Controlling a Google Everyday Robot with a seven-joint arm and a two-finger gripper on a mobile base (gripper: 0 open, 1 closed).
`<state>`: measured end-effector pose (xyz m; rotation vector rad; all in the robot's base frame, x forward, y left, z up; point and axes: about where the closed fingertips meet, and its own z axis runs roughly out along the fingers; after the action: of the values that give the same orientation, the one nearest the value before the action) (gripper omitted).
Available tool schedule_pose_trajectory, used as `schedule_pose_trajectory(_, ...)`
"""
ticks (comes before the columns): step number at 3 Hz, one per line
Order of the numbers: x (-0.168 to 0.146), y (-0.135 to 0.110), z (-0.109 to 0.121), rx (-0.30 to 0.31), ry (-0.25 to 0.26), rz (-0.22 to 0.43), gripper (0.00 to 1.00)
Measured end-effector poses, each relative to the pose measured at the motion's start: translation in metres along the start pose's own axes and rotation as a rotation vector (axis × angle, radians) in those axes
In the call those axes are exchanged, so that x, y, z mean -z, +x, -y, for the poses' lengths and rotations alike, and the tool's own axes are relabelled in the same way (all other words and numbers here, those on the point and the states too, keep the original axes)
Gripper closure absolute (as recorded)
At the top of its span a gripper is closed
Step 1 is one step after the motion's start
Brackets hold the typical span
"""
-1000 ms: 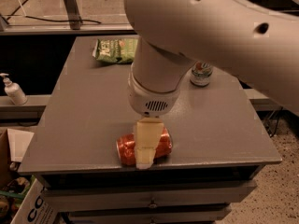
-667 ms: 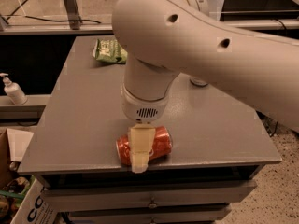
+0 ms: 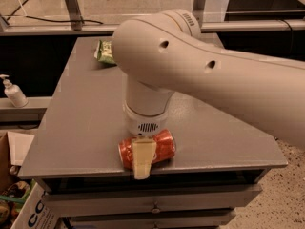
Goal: Place coke can upright
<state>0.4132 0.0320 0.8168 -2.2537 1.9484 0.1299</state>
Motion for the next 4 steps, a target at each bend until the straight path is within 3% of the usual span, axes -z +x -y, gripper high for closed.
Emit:
schedule_pose_trajectory(3, -0.0029, 0.0028, -0.0010, -0.024, -0.023, -0.025, 0.86)
schedule_pose_trajectory(4, -0.0021, 0.0027, -0.0009, -0.024, -0.023, -0.025, 1.00)
